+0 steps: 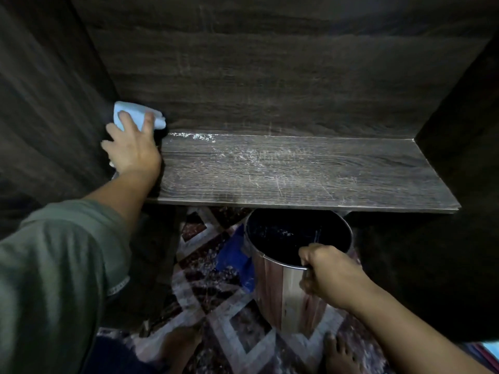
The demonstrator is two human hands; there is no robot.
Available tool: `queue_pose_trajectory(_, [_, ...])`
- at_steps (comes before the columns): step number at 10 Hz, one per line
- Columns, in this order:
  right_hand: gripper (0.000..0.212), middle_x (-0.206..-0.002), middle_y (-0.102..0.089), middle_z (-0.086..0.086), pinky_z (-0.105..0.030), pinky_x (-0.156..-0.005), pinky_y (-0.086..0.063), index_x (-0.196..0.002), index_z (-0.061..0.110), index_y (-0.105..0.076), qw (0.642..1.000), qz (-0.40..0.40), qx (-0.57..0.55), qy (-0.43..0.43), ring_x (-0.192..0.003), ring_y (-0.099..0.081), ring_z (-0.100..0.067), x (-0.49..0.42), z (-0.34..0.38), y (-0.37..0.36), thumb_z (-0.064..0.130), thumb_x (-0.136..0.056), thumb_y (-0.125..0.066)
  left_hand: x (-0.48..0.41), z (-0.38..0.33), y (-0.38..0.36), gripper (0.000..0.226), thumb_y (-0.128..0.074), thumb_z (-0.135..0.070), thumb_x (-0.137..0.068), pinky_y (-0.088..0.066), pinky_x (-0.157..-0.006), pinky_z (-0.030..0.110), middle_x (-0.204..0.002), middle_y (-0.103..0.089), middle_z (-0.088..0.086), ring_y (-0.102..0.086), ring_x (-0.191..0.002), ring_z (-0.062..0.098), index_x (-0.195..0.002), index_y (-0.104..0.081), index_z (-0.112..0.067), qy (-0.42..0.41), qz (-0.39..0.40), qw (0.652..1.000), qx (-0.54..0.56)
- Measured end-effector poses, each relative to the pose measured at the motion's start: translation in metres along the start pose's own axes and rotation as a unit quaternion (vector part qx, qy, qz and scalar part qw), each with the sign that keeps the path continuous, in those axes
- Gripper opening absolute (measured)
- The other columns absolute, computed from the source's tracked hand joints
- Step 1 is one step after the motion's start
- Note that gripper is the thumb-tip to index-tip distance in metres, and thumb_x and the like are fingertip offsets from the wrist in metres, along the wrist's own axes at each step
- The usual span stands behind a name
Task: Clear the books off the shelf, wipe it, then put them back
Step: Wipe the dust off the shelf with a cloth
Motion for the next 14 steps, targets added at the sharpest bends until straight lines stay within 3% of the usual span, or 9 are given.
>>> queue_pose_trajectory(1, [0.039, -0.086, -0.041, 0.007, -0.028, -0.063, -0.032, -0.064, 0.026, -0.027, 1.000, 0.002, 0.000, 0.000, -0.093, -0.058, -0.028, -0.002, 0.001, -0.002, 0.022, -0.080, -0.062, -0.008, 0.005, -0.015, 0.050, -0.036, -0.026, -0.097, -0.036, -0.092, 0.040, -0.140, -0.032, 0.017, -0.037, -0.118, 0.035, -0.145, -0.032, -0.016, -0.010, 0.030, 0.986, -0.165])
queue_pose_trajectory(2, [0.040, -0.086, -0.042, 0.007, -0.029, -0.063, -0.035, -0.064, 0.026, -0.027, 1.000, 0.007, -0.001, -0.003, -0.093, -0.058, -0.027, -0.005, 0.001, -0.003, 0.023, -0.080, -0.064, -0.017, 0.003, -0.018, 0.053, -0.031, -0.028, -0.098, -0.037, -0.096, 0.035, -0.139, -0.036, 0.017, -0.037, -0.122, 0.030, -0.144, -0.028, -0.001, -0.020, 0.025, 0.979, -0.201])
queue_pose_trajectory(3, [0.041, -0.083, -0.041, 0.007, -0.030, -0.063, -0.036, -0.064, 0.027, -0.027, 1.000, 0.010, -0.012, -0.008, -0.089, -0.057, -0.025, -0.006, 0.001, -0.003, 0.023, -0.080, -0.065, -0.023, 0.004, -0.031, 0.051, -0.038, -0.022, -0.100, -0.039, -0.097, 0.042, -0.137, -0.040, 0.024, -0.042, -0.123, 0.035, -0.141, -0.029, 0.008, 0.021, 0.095, 0.995, -0.034])
queue_pose_trajectory(4, [0.042, -0.085, -0.046, 0.007, -0.031, -0.066, -0.042, -0.064, 0.026, -0.028, 0.999, 0.016, -0.032, -0.010, -0.087, -0.058, -0.022, -0.005, 0.000, -0.002, 0.023, -0.078, -0.068, -0.030, 0.006, -0.046, 0.061, -0.048, -0.036, -0.097, -0.042, -0.099, 0.045, -0.136, -0.046, 0.024, -0.046, -0.125, 0.038, -0.139, -0.036, 0.007, 0.060, 0.152, 0.981, 0.103])
queue_pose_trajectory(7, [0.023, -0.084, -0.046, 0.006, -0.035, -0.067, -0.038, -0.074, 0.019, -0.037, 0.999, 0.027, -0.021, -0.008, -0.084, -0.055, -0.022, 0.002, -0.009, -0.009, 0.019, -0.077, -0.060, -0.040, 0.000, -0.040, 0.065, -0.042, -0.047, -0.097, -0.043, -0.096, 0.046, -0.144, -0.034, 0.020, -0.044, -0.127, 0.039, -0.141, -0.039, 0.001, 0.104, 0.177, 0.973, 0.107])
queue_pose_trajectory(10, [0.028, -0.082, -0.040, 0.008, -0.029, -0.063, -0.032, -0.067, 0.024, -0.032, 0.999, 0.031, -0.032, 0.005, -0.091, -0.058, -0.025, -0.003, -0.003, -0.014, 0.020, -0.075, -0.059, -0.004, -0.059, -0.024, 0.062, -0.036, -0.048, -0.098, -0.037, -0.100, 0.047, -0.138, -0.035, 0.021, -0.041, -0.123, 0.043, -0.142, -0.038, -0.004, -0.049, 0.122, 0.982, 0.135])
queue_pose_trajectory(12, [0.021, -0.087, -0.045, 0.006, -0.029, -0.064, -0.033, -0.079, 0.021, -0.042, 0.999, 0.022, -0.030, 0.010, -0.092, -0.058, -0.025, -0.009, 0.007, -0.009, 0.020, -0.075, -0.063, 0.033, -0.130, -0.004, 0.051, -0.038, -0.046, -0.099, -0.040, -0.095, 0.041, -0.129, -0.045, 0.018, -0.049, -0.115, 0.038, -0.135, -0.049, -0.012, -0.129, 0.125, 0.954, 0.241])
queue_pose_trajectory(13, [0.024, -0.087, -0.046, 0.006, -0.032, -0.070, -0.043, -0.079, 0.022, -0.043, 0.999, 0.025, -0.041, 0.007, -0.091, -0.059, -0.026, -0.011, 0.006, -0.009, 0.020, -0.074, -0.065, 0.029, -0.105, 0.004, 0.047, -0.038, -0.044, -0.100, -0.041, -0.092, 0.039, -0.129, -0.045, 0.017, -0.049, -0.114, 0.035, -0.134, -0.050, -0.013, 0.005, 0.094, 0.949, 0.301])
queue_pose_trajectory(14, [0.026, -0.087, -0.046, 0.007, -0.033, -0.072, -0.043, -0.078, 0.022, -0.042, 0.999, 0.020, -0.037, 0.004, -0.091, -0.059, -0.025, -0.009, 0.002, -0.007, 0.023, -0.075, -0.067, 0.009, -0.050, 0.006, 0.047, -0.041, -0.042, -0.098, -0.040, -0.096, 0.045, -0.137, -0.038, 0.018, -0.042, -0.122, 0.037, -0.138, -0.043, -0.017, 0.144, 0.026, 0.953, 0.266])
Point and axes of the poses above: each hand's wrist, its own x-axis away from the middle knuckle, its own y-axis out of the back of the hand, z = x × y, the point moved 8 cm from there along -x, towards the middle knuckle
